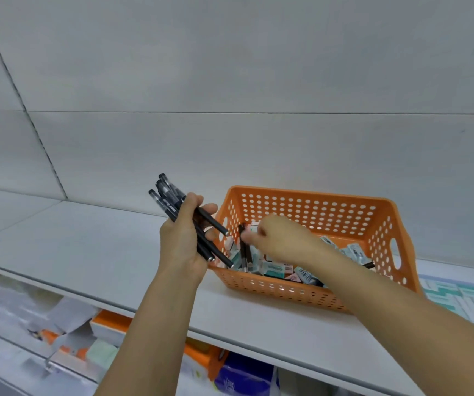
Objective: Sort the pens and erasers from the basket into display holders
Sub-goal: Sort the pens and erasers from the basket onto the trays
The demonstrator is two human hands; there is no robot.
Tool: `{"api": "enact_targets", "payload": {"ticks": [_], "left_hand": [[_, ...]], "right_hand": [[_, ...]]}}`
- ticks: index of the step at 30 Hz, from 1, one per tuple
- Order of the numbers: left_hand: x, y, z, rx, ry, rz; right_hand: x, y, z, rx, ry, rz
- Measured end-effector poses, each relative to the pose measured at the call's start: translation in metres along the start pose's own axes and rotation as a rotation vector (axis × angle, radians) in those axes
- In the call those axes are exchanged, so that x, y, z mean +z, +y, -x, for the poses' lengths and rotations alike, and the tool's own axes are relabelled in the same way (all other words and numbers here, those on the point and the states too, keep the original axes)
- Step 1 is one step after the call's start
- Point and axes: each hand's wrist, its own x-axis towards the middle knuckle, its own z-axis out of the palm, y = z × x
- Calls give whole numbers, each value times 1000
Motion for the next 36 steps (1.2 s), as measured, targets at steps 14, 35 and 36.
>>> {"api": "enact_targets", "payload": {"ticks": [14, 35, 36], "left_hand": [[3, 0, 5, -5, -184, -116], [-1, 3, 10, -21, -123, 22], [0, 2, 10, -9, -136, -8]], "right_hand": [[-26, 28, 20, 107, -161, -659], [-3, 0, 1, 71, 48, 301], [-11, 1, 7, 52, 133, 321]]}}
